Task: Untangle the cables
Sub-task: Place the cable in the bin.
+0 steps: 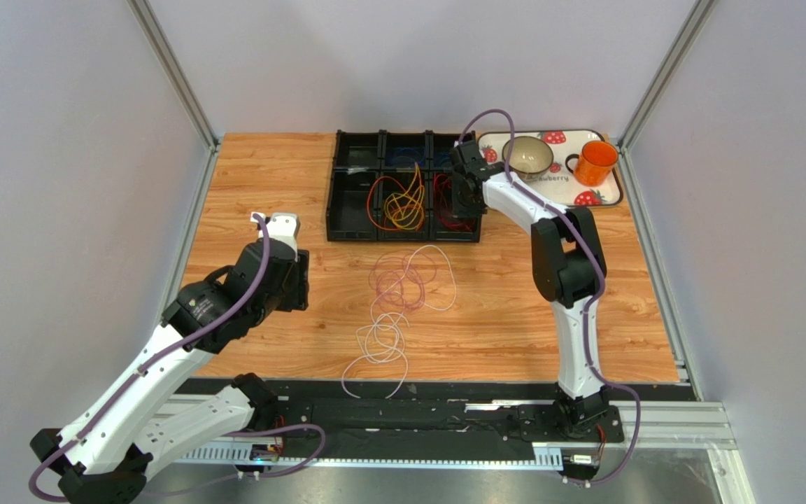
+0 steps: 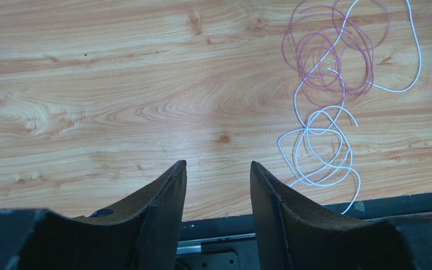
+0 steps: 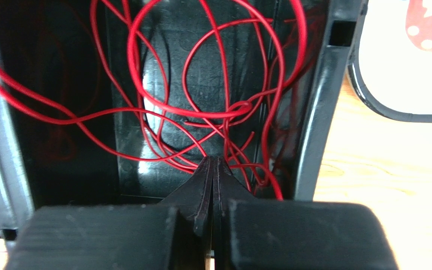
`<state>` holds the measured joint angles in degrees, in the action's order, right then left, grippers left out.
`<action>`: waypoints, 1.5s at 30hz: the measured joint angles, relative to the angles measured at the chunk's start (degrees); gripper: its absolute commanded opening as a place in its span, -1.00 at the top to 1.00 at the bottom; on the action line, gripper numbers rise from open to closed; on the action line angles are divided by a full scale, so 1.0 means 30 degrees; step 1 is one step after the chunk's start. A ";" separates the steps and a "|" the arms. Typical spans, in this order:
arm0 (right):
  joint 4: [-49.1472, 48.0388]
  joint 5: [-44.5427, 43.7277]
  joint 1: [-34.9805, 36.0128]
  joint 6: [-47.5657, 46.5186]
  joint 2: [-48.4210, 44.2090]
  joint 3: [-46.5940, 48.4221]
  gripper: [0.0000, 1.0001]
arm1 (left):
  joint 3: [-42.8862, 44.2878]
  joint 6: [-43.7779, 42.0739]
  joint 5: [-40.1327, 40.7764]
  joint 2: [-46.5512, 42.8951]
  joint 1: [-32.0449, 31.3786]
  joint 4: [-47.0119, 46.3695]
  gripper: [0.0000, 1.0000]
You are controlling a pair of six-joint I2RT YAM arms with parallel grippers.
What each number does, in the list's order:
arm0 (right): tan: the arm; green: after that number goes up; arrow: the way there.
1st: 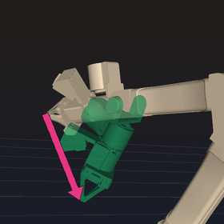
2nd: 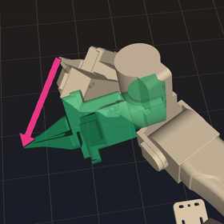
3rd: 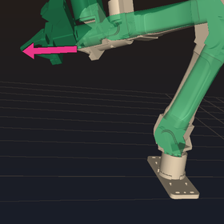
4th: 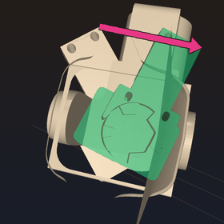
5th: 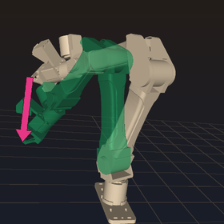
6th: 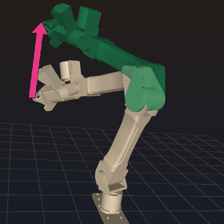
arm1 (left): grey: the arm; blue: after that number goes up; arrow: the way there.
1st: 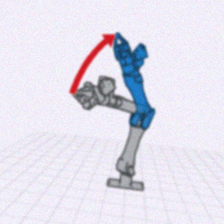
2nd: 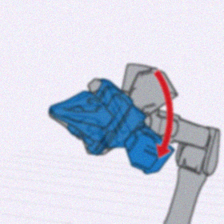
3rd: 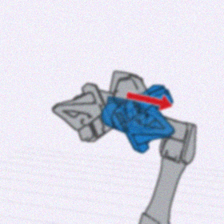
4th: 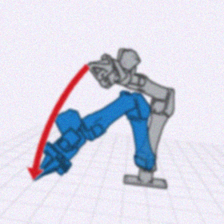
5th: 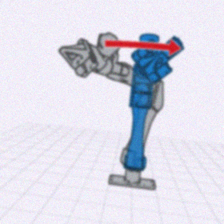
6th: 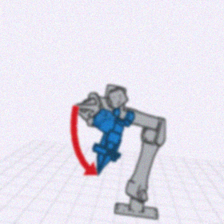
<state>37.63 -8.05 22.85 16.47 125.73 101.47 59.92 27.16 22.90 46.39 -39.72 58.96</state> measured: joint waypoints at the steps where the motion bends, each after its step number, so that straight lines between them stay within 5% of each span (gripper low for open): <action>1: 0.0058 -0.0015 0.0044 0.0000 0.0000 0.0058 0.84 | 0.0000 0.0000 0.0000 0.0000 0.0000 0.0000 -0.08; 10: 0.1202 -0.0160 0.0393 -0.0087 -0.0386 0.0911 0.37 | 0.0000 0.0000 0.0000 -0.0058 0.0007 0.0000 -0.08; 27: 0.2018 -0.0634 0.0911 -0.0087 -0.3198 0.1348 0.30 | 0.0000 0.0000 -0.0007 -0.0364 0.0007 0.0000 -0.18; 35: 0.0277 0.0087 0.2543 0.0146 -0.7694 -0.3038 0.27 | -0.0066 -0.0044 -0.0321 -0.0699 0.0000 -0.0051 -0.56; 45: -0.1865 0.1384 0.5107 0.1479 -1.2203 -1.1147 0.16 | -0.0211 -0.0036 -0.0692 0.0109 0.0007 -0.0211 -0.57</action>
<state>32.03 -3.90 38.17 20.91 89.12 68.03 59.29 27.05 20.82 46.72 -39.70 58.33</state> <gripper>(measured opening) 0.374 0.789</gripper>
